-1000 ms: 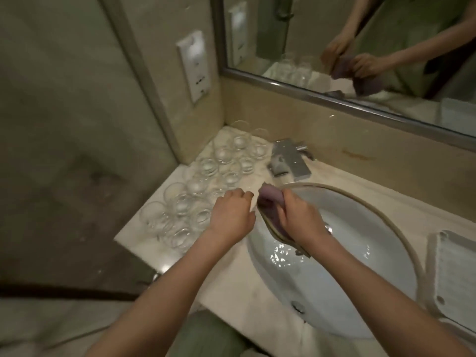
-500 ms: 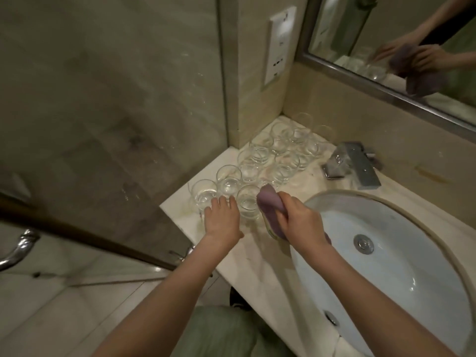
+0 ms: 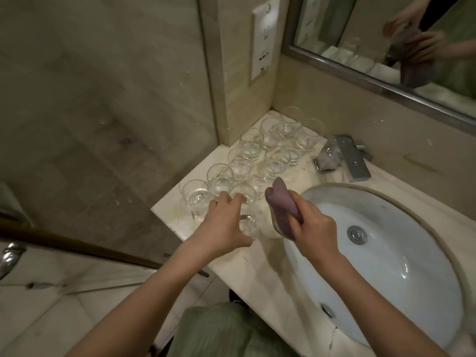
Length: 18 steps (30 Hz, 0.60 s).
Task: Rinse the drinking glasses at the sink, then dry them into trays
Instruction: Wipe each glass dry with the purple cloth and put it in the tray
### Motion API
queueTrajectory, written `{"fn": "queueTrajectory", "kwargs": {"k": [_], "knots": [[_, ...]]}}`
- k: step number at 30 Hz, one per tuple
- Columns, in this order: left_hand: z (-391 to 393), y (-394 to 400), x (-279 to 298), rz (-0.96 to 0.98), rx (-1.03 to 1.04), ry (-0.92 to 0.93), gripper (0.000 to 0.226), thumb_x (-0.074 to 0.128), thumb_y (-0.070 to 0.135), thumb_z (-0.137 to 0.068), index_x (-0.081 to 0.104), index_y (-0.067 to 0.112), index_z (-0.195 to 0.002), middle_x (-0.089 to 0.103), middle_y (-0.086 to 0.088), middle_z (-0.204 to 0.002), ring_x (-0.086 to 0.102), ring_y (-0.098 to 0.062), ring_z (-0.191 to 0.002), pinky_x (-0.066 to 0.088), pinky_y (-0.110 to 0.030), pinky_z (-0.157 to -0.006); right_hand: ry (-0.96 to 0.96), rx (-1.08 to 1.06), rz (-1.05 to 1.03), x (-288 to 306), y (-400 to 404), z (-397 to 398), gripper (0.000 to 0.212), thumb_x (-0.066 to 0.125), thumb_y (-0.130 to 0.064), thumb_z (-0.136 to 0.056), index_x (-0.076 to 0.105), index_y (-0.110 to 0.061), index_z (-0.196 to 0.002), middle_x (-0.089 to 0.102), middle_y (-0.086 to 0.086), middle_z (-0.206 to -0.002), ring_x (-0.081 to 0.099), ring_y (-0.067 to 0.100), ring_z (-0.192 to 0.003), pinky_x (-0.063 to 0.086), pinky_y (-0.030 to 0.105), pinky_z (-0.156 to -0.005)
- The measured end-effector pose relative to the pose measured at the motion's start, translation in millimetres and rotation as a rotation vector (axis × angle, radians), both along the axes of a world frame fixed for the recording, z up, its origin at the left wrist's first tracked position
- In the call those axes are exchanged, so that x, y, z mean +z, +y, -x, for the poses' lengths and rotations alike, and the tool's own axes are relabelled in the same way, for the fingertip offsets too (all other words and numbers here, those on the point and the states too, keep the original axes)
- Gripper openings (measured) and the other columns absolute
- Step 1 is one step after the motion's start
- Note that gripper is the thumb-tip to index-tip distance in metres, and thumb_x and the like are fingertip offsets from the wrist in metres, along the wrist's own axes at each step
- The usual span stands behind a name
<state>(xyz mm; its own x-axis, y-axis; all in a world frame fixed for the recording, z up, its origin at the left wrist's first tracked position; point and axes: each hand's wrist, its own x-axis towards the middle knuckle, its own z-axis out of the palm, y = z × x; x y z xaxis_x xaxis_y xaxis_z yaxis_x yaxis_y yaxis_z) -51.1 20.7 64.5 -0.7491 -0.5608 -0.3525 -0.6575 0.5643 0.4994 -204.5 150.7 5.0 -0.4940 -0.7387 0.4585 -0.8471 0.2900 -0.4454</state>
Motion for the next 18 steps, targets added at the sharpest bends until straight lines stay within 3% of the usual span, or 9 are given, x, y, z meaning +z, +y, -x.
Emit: {"fn": "queueTrajectory", "kwargs": {"k": [4,6,9,13,16,18], "knots": [[38,10,31,-0.198,-0.063,0.158,0.078,0.081,0.028,-0.066,0.039,0.034,-0.132,0.043,0.001,-0.117,0.049,-0.011,-0.103,0.040,-0.020,-0.079,-0.103,-0.012,0.133,26,15,-1,0.046,0.050,-0.026,-0.087,0.051,-0.020,-0.133,0.070,0.005,-0.091,0.063,0.018,-0.068,0.049,0.029,-0.056],[60,18,34,-0.254,-0.067,0.256,0.077,0.084,0.027,-0.065,0.043,0.037,-0.129,0.051,0.004,-0.111,0.050,-0.002,-0.092,0.040,-0.014,-0.073,-0.170,-0.052,0.195,36,30,6,0.050,0.051,-0.025,-0.086,0.048,-0.021,-0.136,0.069,0.006,-0.096,0.059,0.012,-0.076,0.047,0.018,-0.065],[91,35,25,-0.496,0.030,0.473,0.089,0.088,0.021,-0.060,0.041,0.044,-0.132,0.056,0.003,-0.106,0.055,-0.007,-0.090,0.046,-0.014,-0.076,-0.214,-0.130,0.213,43,60,21,0.054,0.053,-0.035,-0.088,0.050,-0.015,-0.138,0.063,0.002,-0.103,0.055,0.003,-0.083,0.039,0.003,-0.071],[131,74,2,-0.876,0.142,0.685,0.087,0.082,0.002,-0.069,0.039,0.032,-0.138,0.064,-0.003,-0.104,0.065,-0.017,-0.096,0.054,-0.027,-0.082,-0.271,-0.243,0.254,37,99,40,0.061,0.043,-0.063,-0.091,0.045,-0.026,-0.139,0.047,-0.007,-0.098,0.048,0.000,-0.086,0.042,0.012,-0.073],[160,116,-22,-1.160,0.281,0.751,0.079,0.079,0.011,-0.064,0.042,0.018,-0.134,0.071,-0.001,-0.093,0.069,-0.015,-0.079,0.055,-0.027,-0.066,-0.317,-0.336,0.422,28,114,56,0.047,0.045,-0.057,-0.093,0.054,-0.024,-0.126,0.040,-0.001,-0.105,0.041,-0.003,-0.104,0.037,0.011,-0.092],[181,144,-38,-1.243,0.262,0.746,0.075,0.075,0.024,-0.073,0.039,0.006,-0.135,0.069,-0.007,-0.093,0.068,-0.014,-0.071,0.052,-0.024,-0.055,-0.374,-0.367,0.485,19,119,66,0.039,0.045,-0.050,-0.094,0.046,-0.022,-0.121,0.037,0.005,-0.122,0.037,0.000,-0.120,0.035,0.015,-0.101]]}}
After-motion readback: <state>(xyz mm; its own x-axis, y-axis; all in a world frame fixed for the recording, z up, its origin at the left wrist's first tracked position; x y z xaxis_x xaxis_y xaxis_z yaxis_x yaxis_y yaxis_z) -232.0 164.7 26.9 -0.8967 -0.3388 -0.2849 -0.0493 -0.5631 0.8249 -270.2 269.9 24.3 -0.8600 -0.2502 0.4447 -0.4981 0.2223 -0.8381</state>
